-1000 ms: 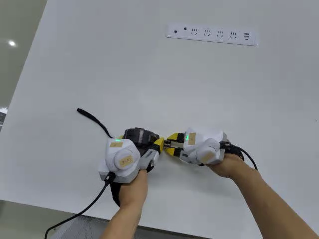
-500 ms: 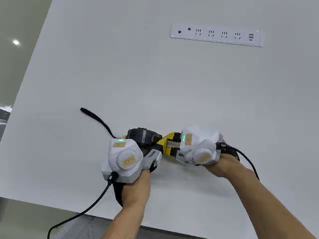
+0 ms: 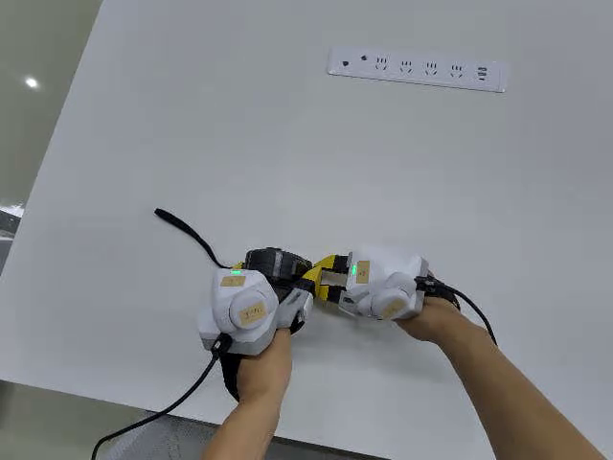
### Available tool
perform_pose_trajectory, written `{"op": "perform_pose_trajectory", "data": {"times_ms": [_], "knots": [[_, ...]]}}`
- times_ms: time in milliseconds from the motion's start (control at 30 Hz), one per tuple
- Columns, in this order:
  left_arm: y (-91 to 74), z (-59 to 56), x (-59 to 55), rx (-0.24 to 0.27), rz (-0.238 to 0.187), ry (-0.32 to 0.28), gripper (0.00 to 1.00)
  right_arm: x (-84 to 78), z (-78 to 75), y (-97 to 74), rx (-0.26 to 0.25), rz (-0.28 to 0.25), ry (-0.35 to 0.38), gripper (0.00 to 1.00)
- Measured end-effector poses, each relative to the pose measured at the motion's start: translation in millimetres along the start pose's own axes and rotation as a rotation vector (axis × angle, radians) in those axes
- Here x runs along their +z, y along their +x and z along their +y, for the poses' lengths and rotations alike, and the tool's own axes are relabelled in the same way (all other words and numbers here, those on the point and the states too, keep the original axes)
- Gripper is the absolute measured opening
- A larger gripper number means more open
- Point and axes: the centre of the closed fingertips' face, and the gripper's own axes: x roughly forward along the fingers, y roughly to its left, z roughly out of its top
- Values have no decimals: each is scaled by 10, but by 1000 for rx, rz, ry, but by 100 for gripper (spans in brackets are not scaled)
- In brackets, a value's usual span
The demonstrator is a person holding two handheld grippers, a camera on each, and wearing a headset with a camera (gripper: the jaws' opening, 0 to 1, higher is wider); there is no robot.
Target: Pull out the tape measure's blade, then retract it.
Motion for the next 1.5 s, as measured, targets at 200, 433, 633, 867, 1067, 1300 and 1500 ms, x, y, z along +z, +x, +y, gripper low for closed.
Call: {"op": "perform_pose_trajectory", "data": {"times_ms": [200,433,633,867,1067,1300,1500], "knots": [[6,-1,13,-2,-6,-1,69,-20,-26,-4,-26,-9,33,16],[10,-8,-5,-8,6,20,69,-32,-23,-6,-36,-10,48,22],[-19,-7,-51,-21,19,53,72,-29,-14,-70,-46,-15,43,24],[-129,36,-35,-49,-4,119,76,-72,-63,-303,-97,-28,71,29],[-217,85,-41,-85,-25,181,78,-156,-40,-541,-124,-46,110,38],[-324,124,-39,-154,-47,299,79,-291,-26,-844,-189,-61,153,43],[-504,171,52,-247,-88,393,82,-382,-4,-1198,-274,-97,218,54]]}}
